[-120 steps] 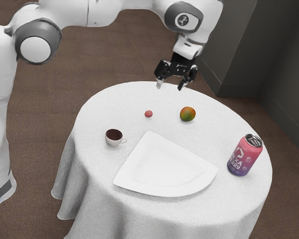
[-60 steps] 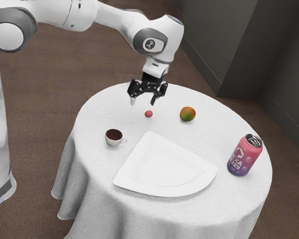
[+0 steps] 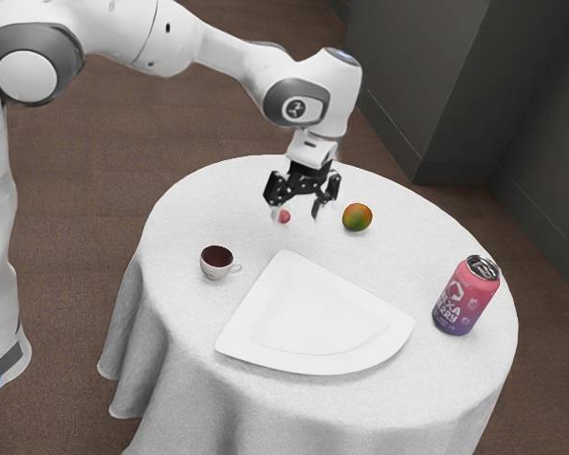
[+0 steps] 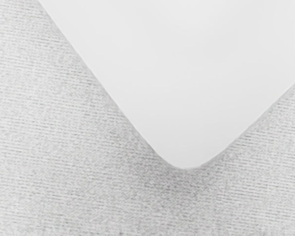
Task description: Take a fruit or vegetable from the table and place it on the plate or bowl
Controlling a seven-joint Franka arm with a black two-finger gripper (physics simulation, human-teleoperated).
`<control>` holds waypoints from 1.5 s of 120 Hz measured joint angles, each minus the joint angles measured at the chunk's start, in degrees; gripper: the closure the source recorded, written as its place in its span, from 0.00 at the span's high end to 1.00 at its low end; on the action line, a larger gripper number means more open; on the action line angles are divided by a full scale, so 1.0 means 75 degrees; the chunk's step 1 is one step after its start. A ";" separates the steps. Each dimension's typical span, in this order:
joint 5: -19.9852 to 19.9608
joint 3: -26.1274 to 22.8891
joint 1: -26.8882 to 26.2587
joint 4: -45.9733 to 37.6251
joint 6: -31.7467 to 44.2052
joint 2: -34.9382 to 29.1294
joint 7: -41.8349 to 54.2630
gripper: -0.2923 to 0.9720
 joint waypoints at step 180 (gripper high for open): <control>0.0568 0.4287 -0.3373 -0.0299 0.0034 -0.0157 -0.0308 0.77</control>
